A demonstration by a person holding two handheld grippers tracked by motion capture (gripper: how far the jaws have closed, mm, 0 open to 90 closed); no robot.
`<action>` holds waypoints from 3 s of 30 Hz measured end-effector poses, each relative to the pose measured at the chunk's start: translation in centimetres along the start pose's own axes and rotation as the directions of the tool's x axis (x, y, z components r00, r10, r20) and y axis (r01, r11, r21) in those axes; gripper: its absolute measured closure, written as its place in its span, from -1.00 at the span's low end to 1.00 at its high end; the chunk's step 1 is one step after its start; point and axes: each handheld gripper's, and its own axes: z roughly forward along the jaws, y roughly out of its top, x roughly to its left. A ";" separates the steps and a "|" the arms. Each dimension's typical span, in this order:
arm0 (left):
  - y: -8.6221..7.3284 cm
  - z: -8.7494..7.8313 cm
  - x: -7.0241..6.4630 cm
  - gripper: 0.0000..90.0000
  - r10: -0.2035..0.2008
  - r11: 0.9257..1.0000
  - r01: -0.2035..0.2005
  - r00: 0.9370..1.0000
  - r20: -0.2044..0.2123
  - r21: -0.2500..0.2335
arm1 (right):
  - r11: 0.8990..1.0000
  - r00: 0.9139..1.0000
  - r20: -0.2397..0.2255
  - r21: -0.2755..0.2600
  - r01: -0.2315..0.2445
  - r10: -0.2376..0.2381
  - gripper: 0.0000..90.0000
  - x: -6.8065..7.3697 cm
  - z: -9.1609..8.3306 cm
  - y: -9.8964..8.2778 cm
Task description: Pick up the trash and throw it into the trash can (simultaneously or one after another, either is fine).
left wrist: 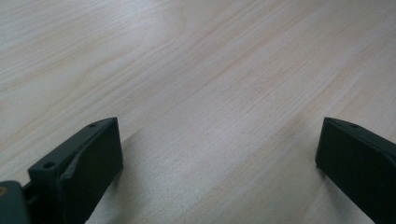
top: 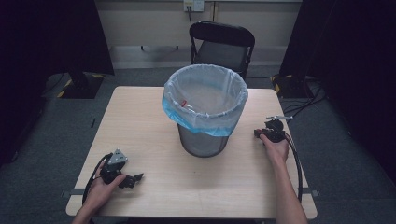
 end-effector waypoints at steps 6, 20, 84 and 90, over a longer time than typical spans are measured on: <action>0.0 0.0 0.0 -1.00 0.001 1.000 -0.001 1.000 0.000 0.001 | 0.999 0.999 -0.034 -0.031 -0.008 0.007 0.33 0.1 -1.1 -0.1; 0.0 0.0 0.0 -1.00 -0.003 1.000 0.003 1.000 0.000 -0.002 | 0.992 0.996 -0.091 -0.128 -0.002 -0.009 0.33 1.5 -5.2 0.0; 0.0 0.0 0.0 -0.99 -0.003 1.000 0.003 1.000 -0.003 0.001 | 0.846 0.947 -0.209 -0.524 0.101 -0.243 0.33 8.8 -21.4 9.4; 0.0 0.0 -0.1 -0.99 -0.006 1.000 0.006 1.000 -0.004 -0.001 | 0.830 0.930 -0.249 -0.550 0.093 -0.269 0.33 10.2 -21.6 10.1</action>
